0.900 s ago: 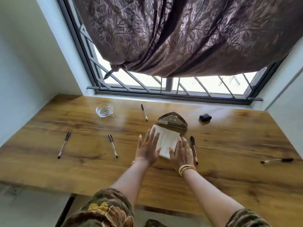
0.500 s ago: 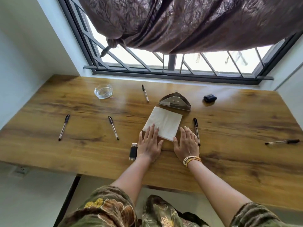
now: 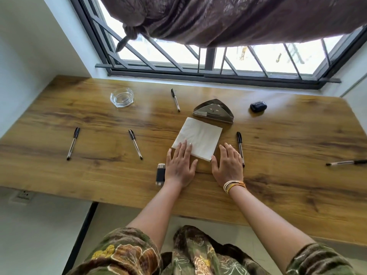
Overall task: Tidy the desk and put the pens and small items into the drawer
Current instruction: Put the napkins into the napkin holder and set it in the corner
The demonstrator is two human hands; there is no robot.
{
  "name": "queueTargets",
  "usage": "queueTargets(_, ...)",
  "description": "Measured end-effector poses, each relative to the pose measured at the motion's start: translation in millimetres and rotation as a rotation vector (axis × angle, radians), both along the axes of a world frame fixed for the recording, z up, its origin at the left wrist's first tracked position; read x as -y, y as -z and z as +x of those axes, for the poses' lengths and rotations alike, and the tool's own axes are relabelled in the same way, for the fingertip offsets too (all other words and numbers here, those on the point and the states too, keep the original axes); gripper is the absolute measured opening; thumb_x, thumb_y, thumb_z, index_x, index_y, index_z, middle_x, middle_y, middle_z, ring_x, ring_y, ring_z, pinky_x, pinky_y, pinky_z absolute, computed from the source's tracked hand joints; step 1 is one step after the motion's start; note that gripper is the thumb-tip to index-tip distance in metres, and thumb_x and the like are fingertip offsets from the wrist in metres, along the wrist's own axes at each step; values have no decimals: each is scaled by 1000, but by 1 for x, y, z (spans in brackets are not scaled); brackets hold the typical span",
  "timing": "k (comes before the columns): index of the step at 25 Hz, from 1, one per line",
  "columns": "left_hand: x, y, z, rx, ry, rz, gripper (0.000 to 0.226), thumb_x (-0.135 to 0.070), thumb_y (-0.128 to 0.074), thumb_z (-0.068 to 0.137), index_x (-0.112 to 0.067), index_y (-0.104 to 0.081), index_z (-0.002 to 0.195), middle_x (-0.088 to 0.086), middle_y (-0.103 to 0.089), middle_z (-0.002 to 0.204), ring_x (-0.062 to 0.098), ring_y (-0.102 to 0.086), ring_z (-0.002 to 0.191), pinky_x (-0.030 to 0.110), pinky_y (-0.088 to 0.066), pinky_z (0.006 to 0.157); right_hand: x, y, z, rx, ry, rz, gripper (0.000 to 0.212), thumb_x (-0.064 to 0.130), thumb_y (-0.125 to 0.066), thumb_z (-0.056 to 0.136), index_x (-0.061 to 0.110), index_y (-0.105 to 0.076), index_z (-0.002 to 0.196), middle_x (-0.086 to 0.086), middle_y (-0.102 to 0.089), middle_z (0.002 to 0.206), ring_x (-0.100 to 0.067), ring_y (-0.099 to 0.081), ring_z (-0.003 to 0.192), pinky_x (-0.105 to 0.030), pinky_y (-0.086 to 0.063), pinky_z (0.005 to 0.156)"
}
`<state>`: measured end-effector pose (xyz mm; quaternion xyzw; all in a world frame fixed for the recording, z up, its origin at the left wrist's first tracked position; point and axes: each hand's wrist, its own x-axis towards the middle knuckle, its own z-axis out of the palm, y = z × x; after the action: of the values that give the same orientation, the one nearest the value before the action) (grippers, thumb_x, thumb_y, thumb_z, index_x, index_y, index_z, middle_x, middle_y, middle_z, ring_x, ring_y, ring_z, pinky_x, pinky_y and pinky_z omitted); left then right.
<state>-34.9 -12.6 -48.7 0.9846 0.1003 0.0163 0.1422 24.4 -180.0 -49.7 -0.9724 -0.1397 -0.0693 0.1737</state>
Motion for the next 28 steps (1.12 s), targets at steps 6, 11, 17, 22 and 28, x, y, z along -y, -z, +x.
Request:
queueTargets(6, -1, 0, 0, -5, 3, -12, 67, -50, -29, 96, -22, -10, 155, -1, -4, 163, 17, -1, 150, 47, -1, 121, 0, 0, 0, -10, -1, 8, 54, 40, -53, 89, 9, -51, 132, -15, -51, 139, -31, -46, 131, -48, -38, 109)
queueTargets(11, 1, 0, 1, 19, -3, -9, 67, -48, -34, 96, -21, -15, 154, 0, -9, 163, 17, -6, 150, 48, -5, 121, 0, -1, 0, -8, -3, 11, 53, 39, -53, 89, 8, -51, 132, -14, -51, 139, -31, -46, 131, -47, -37, 109)
queueTargets(17, 4, -11, 10, 401, -230, -197, 43, -15, -51, 92, -8, -49, 134, 14, -48, 142, 28, -48, 130, 50, -42, 105, 1, 1, 2, -5, -20, -5, 54, 40, -51, 89, 8, -51, 132, -14, -51, 139, -31, -46, 131, -47, -37, 109)
queueTargets(22, -14, -41, 49, 167, -531, -321, 67, -33, -64, 90, 2, -38, 142, 21, -41, 143, 33, -48, 127, 42, -46, 102, 1, 2, 2, 8, -20, -8, 52, 40, -53, 89, 9, -52, 131, -14, -52, 138, -31, -47, 130, -47, -37, 108)
queueTargets(28, -30, -58, 78, -41, -494, -289, 66, -43, -79, 74, -7, -50, 120, 13, -62, 113, 30, -60, 103, 37, -54, 83, -1, -3, -1, 21, 7, 8, 51, 38, -59, 87, 9, -55, 129, -14, -55, 135, -31, -50, 127, -47, -40, 106)
